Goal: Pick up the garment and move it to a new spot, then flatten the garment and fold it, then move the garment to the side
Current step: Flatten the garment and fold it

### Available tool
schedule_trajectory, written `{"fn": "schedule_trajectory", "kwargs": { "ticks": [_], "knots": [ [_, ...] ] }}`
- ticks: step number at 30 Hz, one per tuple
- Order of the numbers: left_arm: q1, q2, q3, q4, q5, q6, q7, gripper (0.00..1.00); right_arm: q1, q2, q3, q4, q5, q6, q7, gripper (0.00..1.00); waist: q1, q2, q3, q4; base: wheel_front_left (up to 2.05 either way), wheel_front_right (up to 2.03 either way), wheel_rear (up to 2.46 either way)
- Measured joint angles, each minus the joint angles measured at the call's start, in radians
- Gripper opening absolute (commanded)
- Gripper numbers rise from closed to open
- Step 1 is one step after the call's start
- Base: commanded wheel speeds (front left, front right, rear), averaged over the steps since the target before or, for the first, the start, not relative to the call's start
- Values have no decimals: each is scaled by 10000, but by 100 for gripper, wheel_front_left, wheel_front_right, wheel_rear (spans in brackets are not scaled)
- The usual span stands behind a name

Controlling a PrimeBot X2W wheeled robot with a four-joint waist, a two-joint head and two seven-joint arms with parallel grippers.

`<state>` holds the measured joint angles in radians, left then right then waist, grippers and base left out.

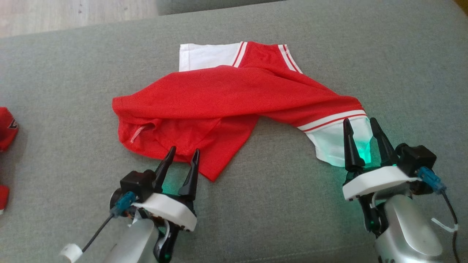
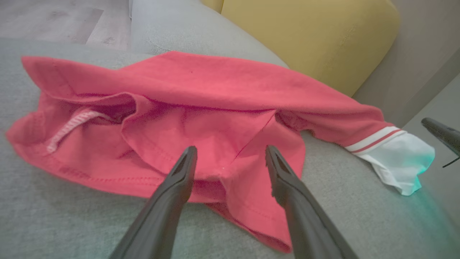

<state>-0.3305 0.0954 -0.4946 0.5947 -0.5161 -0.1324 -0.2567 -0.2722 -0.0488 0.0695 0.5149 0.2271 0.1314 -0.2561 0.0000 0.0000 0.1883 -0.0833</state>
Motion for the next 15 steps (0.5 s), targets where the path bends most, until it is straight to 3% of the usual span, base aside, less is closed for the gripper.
{"fn": "schedule_trajectory", "kwargs": {
  "ticks": [9,11,13,15],
  "knots": [
    [-356,94,10,504,698,0,0,100,-9,0,0,-4,-2,0,0,100,1,0,291,-161,0,0,0],
    [-353,79,4,644,761,0,0,78,-9,0,-12,-6,-35,0,0,100,0,0,298,-156,0,0,0],
    [-352,79,15,771,773,0,0,71,-10,0,-31,-4,-77,0,0,100,0,0,299,-137,0,0,0],
    [-353,73,19,890,867,0,0,55,-13,0,-46,-4,-75,0,0,100,0,0,309,-107,0,0,0]
  ]
}}
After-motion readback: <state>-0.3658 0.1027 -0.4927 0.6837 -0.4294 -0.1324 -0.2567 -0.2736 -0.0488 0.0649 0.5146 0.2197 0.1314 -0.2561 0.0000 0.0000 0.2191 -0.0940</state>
